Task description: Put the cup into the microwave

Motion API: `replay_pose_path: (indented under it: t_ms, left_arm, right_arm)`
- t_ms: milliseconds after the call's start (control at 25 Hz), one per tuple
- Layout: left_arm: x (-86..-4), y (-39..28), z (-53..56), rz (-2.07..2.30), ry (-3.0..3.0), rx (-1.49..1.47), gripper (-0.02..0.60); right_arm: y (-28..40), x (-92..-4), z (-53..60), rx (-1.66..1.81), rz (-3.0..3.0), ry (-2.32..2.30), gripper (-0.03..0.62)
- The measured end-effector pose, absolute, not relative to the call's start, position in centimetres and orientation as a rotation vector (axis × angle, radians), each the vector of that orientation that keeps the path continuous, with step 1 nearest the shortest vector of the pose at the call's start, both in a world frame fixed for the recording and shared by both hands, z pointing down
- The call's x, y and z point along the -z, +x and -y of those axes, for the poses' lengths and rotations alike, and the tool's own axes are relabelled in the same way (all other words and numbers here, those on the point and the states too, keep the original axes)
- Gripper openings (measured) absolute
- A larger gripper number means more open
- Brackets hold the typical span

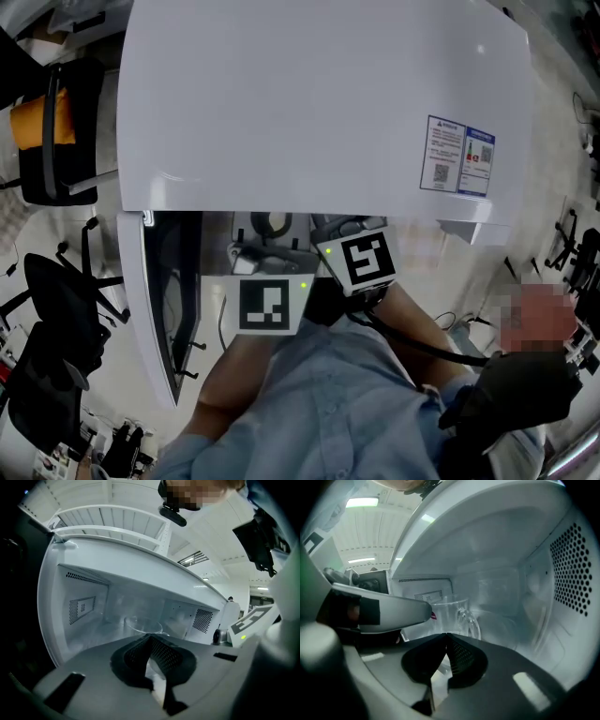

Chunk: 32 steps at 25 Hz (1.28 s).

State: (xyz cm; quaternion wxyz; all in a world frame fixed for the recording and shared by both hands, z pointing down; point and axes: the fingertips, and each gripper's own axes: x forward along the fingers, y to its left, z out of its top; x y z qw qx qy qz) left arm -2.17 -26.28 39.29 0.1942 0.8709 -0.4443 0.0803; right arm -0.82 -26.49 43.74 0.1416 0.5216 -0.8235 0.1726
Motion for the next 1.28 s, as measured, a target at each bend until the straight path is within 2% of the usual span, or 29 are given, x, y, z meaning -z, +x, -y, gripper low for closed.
replay_pose_path:
  t_ms: [520,1280]
  left_arm:
    - [-36.3,-1.3,22.6,1.295,2.469,-0.218,0.006]
    - [-23.2,2.3,9.6,1.638,2.517,-0.078,0.006]
  right_arm:
    - [-0.2,-41.1,22.9,-0.505,2.425,1.485,0.003]
    - [4.0,-27.1,10.6,-0.225,2.663,1.378,0.002]
